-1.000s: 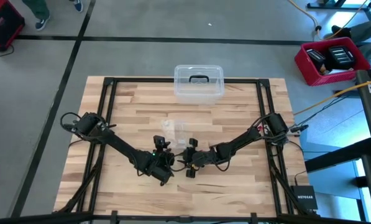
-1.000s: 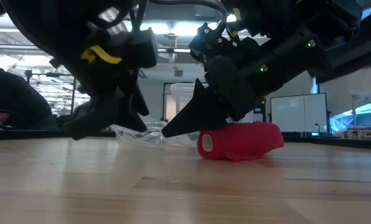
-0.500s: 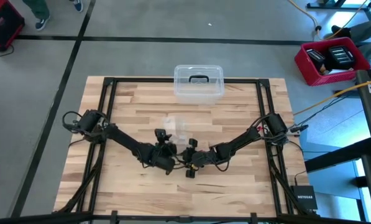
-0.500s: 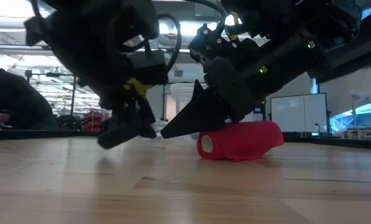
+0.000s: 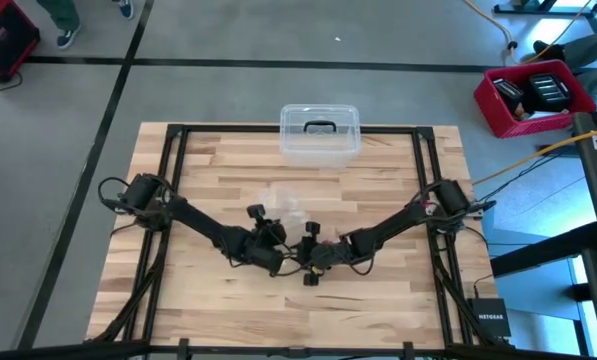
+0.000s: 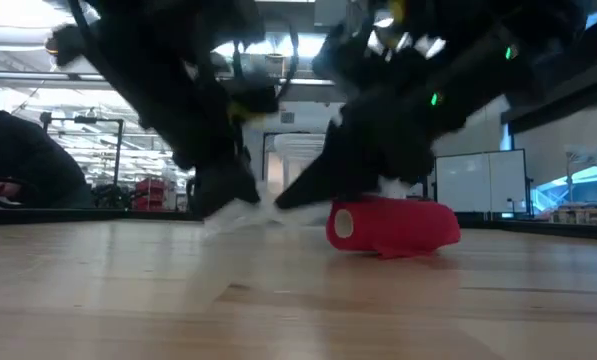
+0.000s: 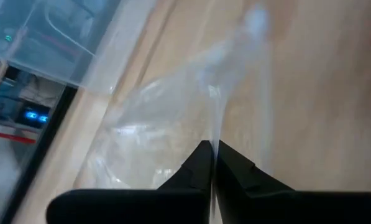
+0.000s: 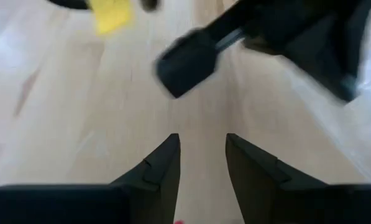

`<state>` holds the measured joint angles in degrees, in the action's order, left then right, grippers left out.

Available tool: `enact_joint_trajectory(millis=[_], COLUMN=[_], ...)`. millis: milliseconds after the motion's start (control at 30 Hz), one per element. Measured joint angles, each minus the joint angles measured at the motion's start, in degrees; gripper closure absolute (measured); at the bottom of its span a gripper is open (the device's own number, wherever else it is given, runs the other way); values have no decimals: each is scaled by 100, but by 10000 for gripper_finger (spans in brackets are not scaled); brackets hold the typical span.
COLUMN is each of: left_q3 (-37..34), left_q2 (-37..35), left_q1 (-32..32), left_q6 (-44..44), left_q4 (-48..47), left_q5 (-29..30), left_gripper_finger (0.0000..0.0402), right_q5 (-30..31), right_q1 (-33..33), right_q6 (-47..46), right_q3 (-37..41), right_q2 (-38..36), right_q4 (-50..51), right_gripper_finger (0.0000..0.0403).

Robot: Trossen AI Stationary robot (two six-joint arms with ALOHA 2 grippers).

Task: Roll bandage
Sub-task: Put the red bandage into the transparent zip bag

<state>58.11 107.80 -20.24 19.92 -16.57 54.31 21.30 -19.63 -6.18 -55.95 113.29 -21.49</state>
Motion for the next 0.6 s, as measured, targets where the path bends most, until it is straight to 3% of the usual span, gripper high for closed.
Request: enact_joint_trajectory(millis=[300,600], left_q3=[465,809], left_q2=[-554,-706], left_q1=[-556,-746], left_q6=[954,1296], left_q4=[-533,-542], left_q5=[-239,-754], left_gripper_finger=[401,401], right_q5=[147,-308], right_q1=[-318,-522], right_q6=[833,1987], right_q3=[-12,-168], right_q2=[-1288,-1693], right_q4=[337,619], right_gripper_finger=[270,270])
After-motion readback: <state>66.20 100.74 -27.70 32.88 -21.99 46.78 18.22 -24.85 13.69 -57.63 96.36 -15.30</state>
